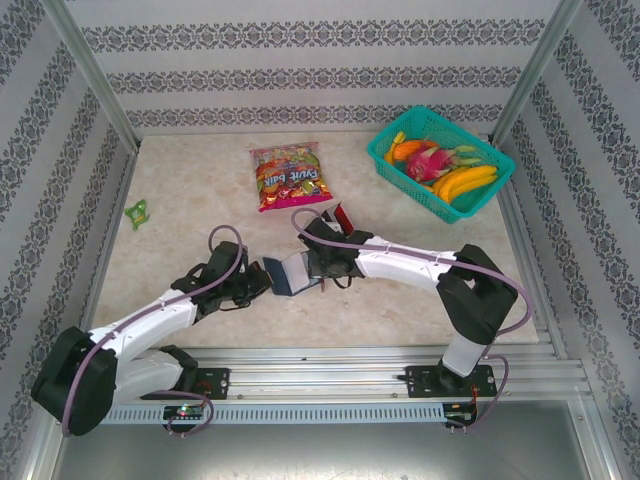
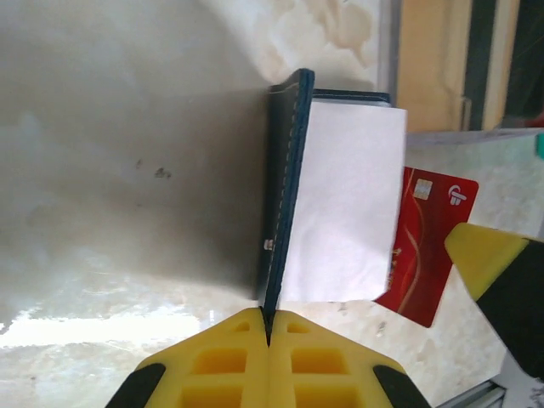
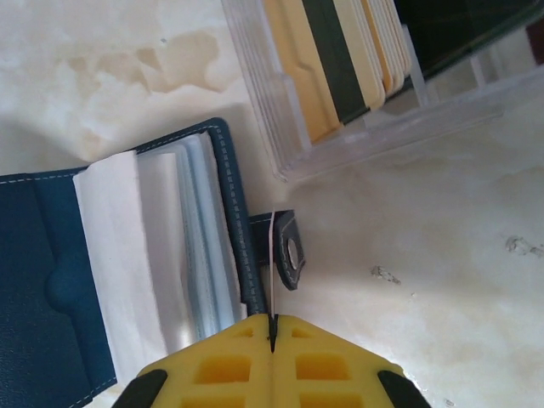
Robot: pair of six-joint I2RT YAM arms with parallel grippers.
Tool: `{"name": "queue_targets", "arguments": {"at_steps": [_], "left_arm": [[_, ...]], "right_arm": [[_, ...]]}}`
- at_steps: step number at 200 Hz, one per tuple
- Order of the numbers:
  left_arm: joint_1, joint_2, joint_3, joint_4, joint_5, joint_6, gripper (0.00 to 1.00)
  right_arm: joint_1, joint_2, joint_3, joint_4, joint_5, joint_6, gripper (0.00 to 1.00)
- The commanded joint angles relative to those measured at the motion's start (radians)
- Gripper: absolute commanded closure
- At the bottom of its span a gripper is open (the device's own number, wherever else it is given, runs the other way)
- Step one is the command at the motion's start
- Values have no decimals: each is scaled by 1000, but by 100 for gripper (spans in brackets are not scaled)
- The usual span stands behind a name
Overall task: Put the credit cards into the card holder
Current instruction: Flip over the card slot in the card holder.
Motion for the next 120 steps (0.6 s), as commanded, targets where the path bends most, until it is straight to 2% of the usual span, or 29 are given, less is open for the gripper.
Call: {"name": "queue_targets", "arguments": {"at_steps": [1,47,85,120], "left_arm": [[17,31,11,-108,25,99,100],[21,34,80,-212,17,218,100],[21,35,97,-208,58,283,100],[20,36,103,-198,62,287,100]], "right_arm": [[-14,-40,-28,70,-62,25,100],[-32,-161,-47,22,1,4,100],[-67,-248,-69,53,-66,-61,100],[-68,-230,-64,117,-163,-74,100]]}}
